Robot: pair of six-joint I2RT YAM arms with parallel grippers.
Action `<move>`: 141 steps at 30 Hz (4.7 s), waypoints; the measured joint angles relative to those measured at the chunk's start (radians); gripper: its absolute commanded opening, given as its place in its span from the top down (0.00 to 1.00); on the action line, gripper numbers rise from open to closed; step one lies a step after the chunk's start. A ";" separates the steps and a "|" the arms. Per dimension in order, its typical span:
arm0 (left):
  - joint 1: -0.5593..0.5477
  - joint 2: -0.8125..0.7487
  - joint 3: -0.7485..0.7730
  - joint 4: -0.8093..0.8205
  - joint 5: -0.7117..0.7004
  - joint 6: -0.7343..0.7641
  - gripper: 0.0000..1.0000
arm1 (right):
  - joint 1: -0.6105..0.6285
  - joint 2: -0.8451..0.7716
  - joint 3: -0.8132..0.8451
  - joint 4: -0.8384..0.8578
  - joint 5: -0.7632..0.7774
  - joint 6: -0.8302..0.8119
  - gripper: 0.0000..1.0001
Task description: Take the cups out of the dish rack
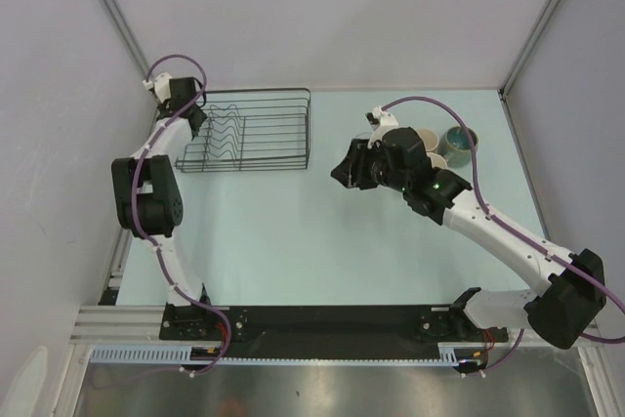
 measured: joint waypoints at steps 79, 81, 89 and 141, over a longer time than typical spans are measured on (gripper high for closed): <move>-0.058 -0.601 -1.036 1.493 1.366 -1.074 0.99 | 0.009 0.306 0.124 0.568 -0.386 0.352 0.30; -0.058 -0.602 -1.037 1.493 1.365 -1.074 1.00 | 0.009 0.320 0.140 0.582 -0.389 0.356 0.31; -0.059 -0.606 -1.048 1.494 1.358 -1.074 1.00 | 0.008 0.420 0.214 0.639 -0.424 0.382 0.65; -0.185 -0.877 -0.824 -0.063 0.605 -0.097 0.00 | 0.011 0.497 0.342 -0.517 0.438 -0.009 1.00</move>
